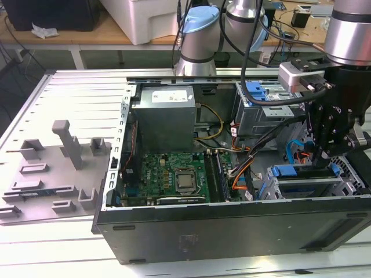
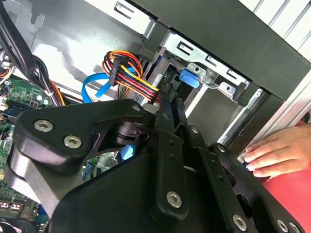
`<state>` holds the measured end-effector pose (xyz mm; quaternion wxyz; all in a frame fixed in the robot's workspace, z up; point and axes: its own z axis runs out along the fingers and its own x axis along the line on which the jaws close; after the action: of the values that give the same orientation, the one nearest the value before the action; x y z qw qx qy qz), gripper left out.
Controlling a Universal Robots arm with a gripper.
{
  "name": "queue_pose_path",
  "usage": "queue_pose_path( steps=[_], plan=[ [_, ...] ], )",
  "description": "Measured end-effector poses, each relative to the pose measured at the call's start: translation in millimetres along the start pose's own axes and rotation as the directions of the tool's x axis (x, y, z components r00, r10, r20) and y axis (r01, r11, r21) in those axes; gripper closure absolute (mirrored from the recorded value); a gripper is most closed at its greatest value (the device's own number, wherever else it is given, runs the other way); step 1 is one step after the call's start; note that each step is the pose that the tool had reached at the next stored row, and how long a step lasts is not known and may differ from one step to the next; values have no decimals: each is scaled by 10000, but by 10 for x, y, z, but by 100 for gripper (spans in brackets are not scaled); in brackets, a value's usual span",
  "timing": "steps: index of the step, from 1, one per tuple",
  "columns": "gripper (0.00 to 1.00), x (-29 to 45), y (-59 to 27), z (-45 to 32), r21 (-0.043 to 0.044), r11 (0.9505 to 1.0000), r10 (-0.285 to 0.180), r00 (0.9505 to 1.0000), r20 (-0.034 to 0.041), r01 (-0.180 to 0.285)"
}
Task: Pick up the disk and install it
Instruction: 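Insert the first disk wire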
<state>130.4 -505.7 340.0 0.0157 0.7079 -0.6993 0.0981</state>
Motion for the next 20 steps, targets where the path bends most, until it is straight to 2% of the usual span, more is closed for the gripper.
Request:
queue_pose_path(
  steps=[20],
  plan=[
    [83, -9, 0, 1, 0, 10000, 0, 10000, 1, 0]
  ],
)
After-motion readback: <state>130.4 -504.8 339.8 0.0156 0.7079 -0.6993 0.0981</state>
